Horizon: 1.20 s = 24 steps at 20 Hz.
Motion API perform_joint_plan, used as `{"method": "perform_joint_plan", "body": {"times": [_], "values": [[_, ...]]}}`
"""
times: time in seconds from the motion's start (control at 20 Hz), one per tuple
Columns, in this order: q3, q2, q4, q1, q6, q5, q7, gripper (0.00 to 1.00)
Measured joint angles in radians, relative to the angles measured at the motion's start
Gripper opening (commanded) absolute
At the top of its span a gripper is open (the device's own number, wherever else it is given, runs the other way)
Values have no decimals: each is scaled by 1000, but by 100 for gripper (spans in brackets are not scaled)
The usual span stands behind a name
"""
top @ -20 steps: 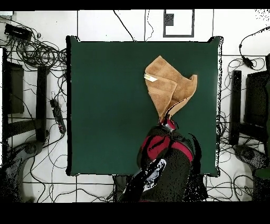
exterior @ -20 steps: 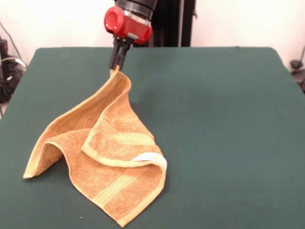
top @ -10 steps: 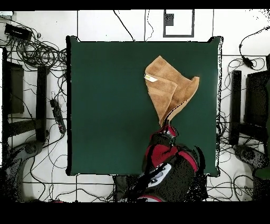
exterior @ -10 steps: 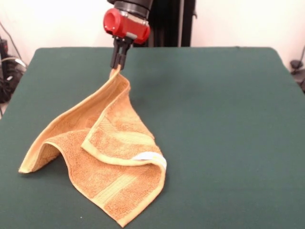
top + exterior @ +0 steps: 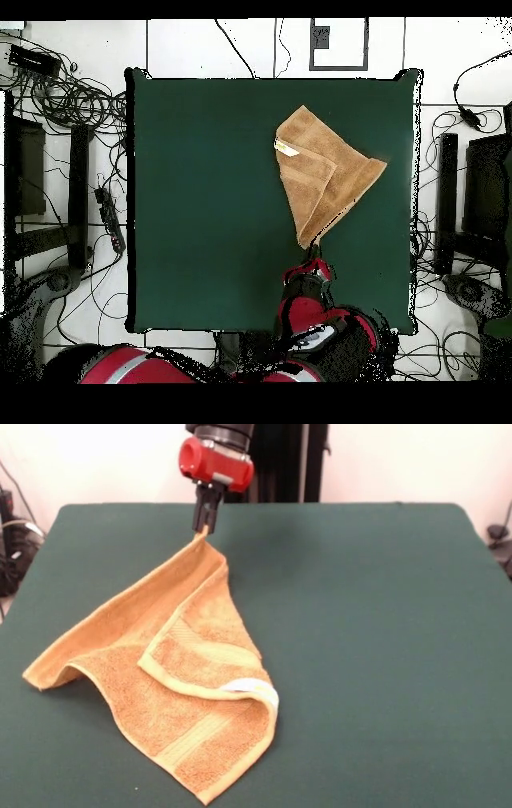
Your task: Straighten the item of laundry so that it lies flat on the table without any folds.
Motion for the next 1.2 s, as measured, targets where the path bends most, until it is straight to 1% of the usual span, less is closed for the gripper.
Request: {"method": "perform_joint_plan", "body": {"times": [0.35,0.7,0.9,1.05,1.2], "values": [[-22,-12,73,7,-7,6,0,0],[-43,-60,126,16,-7,6,0,0],[-63,-81,158,26,-28,11,0,0],[-65,-80,169,29,-41,23,0,0],[-65,-71,184,31,-81,40,0,0]]}}
